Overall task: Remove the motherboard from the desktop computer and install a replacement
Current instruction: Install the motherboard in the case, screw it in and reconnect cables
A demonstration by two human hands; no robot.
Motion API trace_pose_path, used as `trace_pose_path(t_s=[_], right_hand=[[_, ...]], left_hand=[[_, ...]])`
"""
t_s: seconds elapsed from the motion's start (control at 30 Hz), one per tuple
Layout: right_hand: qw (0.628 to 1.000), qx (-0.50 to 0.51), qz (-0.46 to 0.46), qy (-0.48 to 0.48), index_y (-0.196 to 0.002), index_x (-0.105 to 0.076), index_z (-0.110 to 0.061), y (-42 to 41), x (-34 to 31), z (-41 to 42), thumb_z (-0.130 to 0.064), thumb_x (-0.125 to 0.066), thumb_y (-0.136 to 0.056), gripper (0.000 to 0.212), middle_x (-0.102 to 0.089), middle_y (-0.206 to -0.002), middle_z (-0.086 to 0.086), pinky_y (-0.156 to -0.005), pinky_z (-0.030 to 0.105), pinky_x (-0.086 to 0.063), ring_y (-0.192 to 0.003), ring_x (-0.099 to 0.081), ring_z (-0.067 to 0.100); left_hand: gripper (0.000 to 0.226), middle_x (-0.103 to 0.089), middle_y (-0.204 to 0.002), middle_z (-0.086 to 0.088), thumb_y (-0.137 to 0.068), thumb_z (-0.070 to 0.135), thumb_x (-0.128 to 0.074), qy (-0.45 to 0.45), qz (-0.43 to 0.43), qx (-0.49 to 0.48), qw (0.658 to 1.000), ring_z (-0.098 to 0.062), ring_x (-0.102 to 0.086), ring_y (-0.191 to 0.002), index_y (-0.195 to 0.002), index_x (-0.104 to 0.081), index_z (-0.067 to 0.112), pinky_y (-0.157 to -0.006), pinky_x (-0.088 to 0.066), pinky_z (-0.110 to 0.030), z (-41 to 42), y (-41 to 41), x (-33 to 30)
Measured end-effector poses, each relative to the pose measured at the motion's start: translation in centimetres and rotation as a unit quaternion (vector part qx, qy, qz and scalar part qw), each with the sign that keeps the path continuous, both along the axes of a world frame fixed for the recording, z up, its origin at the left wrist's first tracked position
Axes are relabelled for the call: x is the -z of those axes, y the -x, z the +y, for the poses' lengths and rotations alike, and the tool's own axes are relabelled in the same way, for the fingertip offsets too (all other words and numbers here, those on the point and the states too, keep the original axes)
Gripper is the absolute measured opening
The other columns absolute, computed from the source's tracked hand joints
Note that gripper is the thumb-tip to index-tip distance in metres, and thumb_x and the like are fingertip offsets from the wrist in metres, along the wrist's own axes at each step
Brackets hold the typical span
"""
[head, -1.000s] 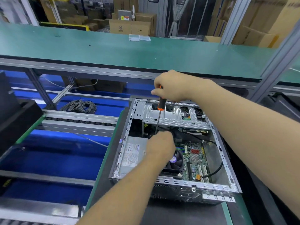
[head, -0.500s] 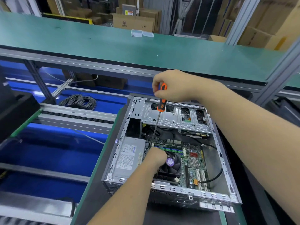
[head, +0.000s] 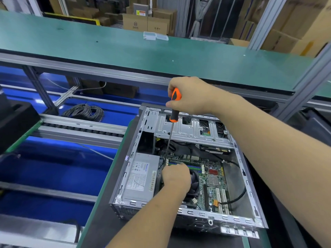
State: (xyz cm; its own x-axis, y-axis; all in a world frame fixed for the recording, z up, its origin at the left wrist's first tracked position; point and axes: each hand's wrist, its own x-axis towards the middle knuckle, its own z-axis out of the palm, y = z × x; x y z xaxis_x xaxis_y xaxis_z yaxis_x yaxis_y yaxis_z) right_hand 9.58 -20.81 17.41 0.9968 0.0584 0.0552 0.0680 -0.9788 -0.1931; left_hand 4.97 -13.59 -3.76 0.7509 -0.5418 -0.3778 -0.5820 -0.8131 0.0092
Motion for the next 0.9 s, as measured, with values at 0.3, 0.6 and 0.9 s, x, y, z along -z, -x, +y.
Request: trace_pose_path(t_s=[0.3, 0.6, 0.9], right_hand=[[0.997, -0.008, 0.063, 0.039, -0.099, -0.053, -0.022, -0.3, -1.3, -0.2, -0.044, -0.06, -0.095, 0.023, -0.054, -0.085, -0.005, -0.055, 0.028, -0.035, -0.066, -0.05, 0.007], [0.997, -0.01, 0.044, 0.057, -0.101, -0.052, -0.022, 0.5, -0.9, 0.1, -0.047, -0.064, -0.091, 0.03, -0.054, -0.089, -0.006, -0.066, 0.031, -0.038, -0.082, -0.052, 0.017], [1.0, -0.003, 0.005, -0.007, -0.096, -0.052, -0.02, 0.7, 0.0, 0.1, -0.037, -0.068, -0.091, 0.024, -0.055, -0.083, -0.007, -0.057, 0.027, -0.044, -0.066, -0.06, 0.011]], left_hand=[[0.03, -0.047, -0.051, 0.002, -0.087, 0.004, -0.042, 0.473, 0.411, -0.226, 0.746, -0.014, -0.036, -0.041, -0.067, -0.062, 0.013, -0.045, -0.033, -0.023, -0.4, 4.3, -3.7], [0.025, -0.052, -0.075, -0.012, -0.101, -0.006, -0.033, 0.584, 0.553, -0.54, 0.248, -0.021, -0.044, -0.061, -0.108, -0.056, -0.003, -0.058, -0.044, -0.032, 0.5, 3.6, -2.6], [0.035, -0.052, -0.075, -0.011, -0.084, -0.01, -0.032, 0.606, 0.573, -0.522, 0.178, -0.02, -0.043, -0.06, -0.103, -0.06, -0.002, -0.057, -0.042, -0.031, 1.2, 3.5, -1.8]])
